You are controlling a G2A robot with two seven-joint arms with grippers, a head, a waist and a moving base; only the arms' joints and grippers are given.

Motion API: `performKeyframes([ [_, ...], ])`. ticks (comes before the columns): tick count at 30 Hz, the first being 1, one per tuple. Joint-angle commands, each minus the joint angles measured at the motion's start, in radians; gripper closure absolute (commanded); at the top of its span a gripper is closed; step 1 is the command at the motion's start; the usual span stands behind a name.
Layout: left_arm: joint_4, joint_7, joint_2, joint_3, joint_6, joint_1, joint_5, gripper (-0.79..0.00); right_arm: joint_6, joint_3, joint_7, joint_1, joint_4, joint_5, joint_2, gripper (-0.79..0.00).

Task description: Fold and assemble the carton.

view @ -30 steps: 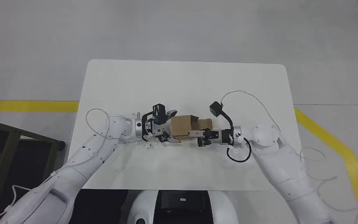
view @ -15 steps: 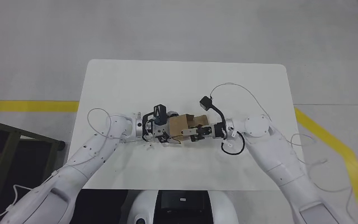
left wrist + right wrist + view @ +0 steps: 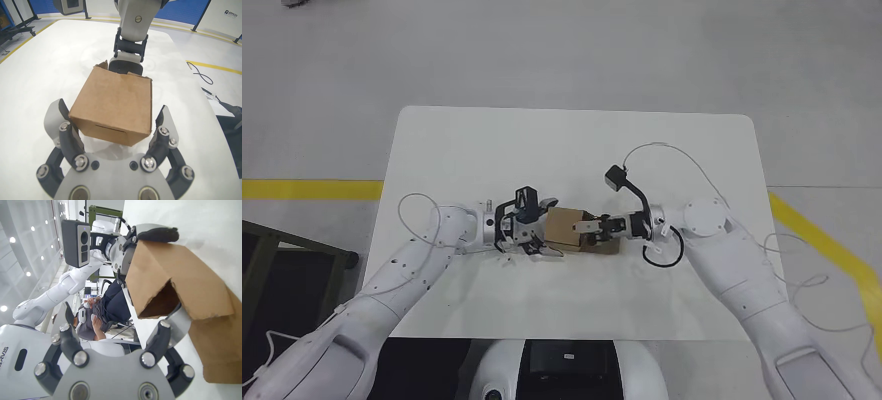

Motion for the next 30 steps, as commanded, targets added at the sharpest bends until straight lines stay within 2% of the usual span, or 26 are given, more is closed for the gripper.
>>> performKeyframes([
  [1, 0.001, 0.003, 0.0, -0.003, 0.0, 0.001, 0.003, -0.785, 0.001, 0.0, -0.004, 0.001, 0.005, -0.001, 0.0, -0.785],
  [15, -0.006, 0.019, -0.003, -0.012, -0.011, 0.007, 0.028, -0.785, 0.021, -0.013, -0.084, -0.028, -0.004, 0.029, -0.012, -0.785],
  [30, -0.01, 0.017, -0.008, -0.02, -0.015, 0.012, 0.036, -0.785, -0.015, -0.048, -0.146, -0.024, 0.033, 0.072, -0.04, -0.785],
])
